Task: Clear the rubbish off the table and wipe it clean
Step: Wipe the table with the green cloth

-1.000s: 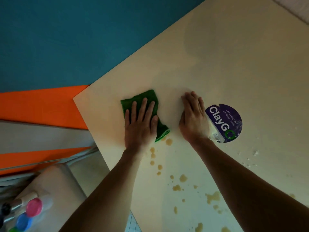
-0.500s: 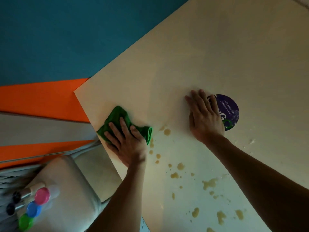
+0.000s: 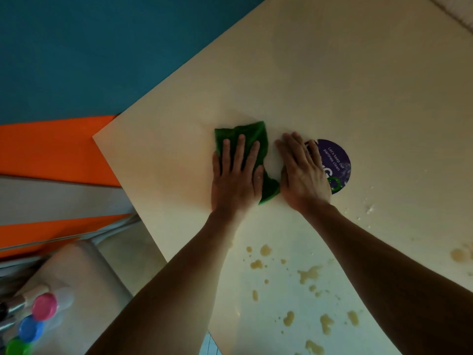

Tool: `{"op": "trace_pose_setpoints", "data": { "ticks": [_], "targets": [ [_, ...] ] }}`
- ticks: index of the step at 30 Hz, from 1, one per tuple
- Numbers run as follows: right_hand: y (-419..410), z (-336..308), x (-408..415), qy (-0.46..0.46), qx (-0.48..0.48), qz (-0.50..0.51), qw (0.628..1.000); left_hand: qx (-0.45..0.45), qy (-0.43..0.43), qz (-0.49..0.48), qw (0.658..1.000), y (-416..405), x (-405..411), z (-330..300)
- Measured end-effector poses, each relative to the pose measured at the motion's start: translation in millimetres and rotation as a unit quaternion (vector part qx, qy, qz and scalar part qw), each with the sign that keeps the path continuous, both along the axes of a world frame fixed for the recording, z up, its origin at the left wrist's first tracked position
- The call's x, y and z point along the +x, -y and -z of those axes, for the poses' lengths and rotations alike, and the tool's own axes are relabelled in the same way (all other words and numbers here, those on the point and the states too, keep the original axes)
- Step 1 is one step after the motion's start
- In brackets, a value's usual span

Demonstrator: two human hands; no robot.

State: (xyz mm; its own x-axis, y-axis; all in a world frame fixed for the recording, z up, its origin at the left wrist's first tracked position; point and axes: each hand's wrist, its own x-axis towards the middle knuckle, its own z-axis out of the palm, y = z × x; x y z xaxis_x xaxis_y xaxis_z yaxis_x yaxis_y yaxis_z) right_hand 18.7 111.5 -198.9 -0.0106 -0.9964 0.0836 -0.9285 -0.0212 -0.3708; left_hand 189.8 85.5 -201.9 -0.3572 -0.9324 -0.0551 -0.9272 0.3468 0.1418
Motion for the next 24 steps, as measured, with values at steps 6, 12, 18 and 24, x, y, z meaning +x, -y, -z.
{"op": "trace_pose_setpoints", "data": {
  "ticks": [6,12,18,24],
  "targets": [
    [0,3,-1,-0.009,-0.015,-0.008,1.0,-0.001,-0.01,0.086,0.996,-40,76,-7],
    [2,5,1,-0.013,-0.021,-0.001,1.0,0.01,0.026,-0.052,0.998,-40,115,-11],
    [2,6,2,-0.015,-0.019,0.003,1.0,0.001,0.014,-0.176,0.984,2,53,-3],
    [2,6,1,-0.005,-0.028,0.002,1.0,-0.009,-0.013,-0.077,0.997,-35,-15,-1]
  ]
}}
